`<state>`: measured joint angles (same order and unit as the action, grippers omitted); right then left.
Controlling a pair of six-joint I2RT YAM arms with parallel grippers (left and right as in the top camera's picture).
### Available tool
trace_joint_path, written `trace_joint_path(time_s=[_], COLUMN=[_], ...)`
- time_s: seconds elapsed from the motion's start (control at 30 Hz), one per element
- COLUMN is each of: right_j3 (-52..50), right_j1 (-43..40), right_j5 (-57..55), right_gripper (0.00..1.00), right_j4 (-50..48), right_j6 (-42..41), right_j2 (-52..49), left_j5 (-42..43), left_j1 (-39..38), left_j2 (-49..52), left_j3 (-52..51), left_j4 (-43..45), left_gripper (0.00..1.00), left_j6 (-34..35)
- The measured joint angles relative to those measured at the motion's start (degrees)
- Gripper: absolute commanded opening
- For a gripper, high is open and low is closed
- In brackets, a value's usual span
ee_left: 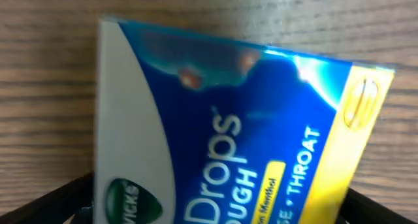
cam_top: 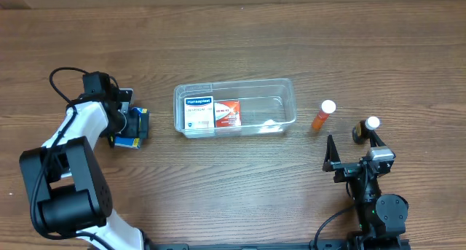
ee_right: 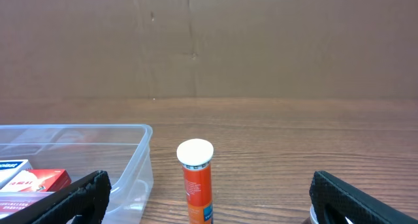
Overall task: Pack container
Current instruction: 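Move left gripper to the blue VapoDrops box and grasp it, then lower the VapoDrops box with left gripper into the container's right side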
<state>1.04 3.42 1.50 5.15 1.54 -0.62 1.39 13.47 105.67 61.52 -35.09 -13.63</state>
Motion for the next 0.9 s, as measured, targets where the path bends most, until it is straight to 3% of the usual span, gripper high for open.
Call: trace_joint_path(time_s=[0.07, 0.1, 0.2, 0.5, 0.73, 0.9], right_j3=[0.0, 0.0, 0.0, 0.0, 0.0, 0.0], right_j1=[0.0, 0.0, 0.0, 0.0, 0.0, 0.0], right_j5=[0.0, 0.0, 0.0, 0.0, 0.0, 0.0], right_gripper=[1.0, 1.0, 1.0, 1.0, 1.0, 1.0], right_j4=[0.0, 0.0, 0.0, 0.0, 0.0, 0.0], right_j6=[0.0, 0.0, 0.0, 0.0, 0.0, 0.0], right_j2=[0.0, 0.0, 0.0, 0.0, 0.0, 0.0], left_j5=[-0.3, -0.3, -0.3, -1.5, -2.2, -2.0], left_j1=[0.0, 0.0, 0.0, 0.0, -0.4, -7.4], left_j2=[0.0, 0.0, 0.0, 0.3, 1.5, 1.6], left_j3=[0.0, 0.0, 0.0, 1.8, 18.0, 32.5], left_j4=[-0.1, 0.0, 0.0, -3.9, -17.2, -25.4], left_gripper=[0.96, 0.88, 0.77, 0.73, 0.68, 0.67], left_j6=[0.2, 0.2, 0.3, 0.7, 1.5, 1.5])
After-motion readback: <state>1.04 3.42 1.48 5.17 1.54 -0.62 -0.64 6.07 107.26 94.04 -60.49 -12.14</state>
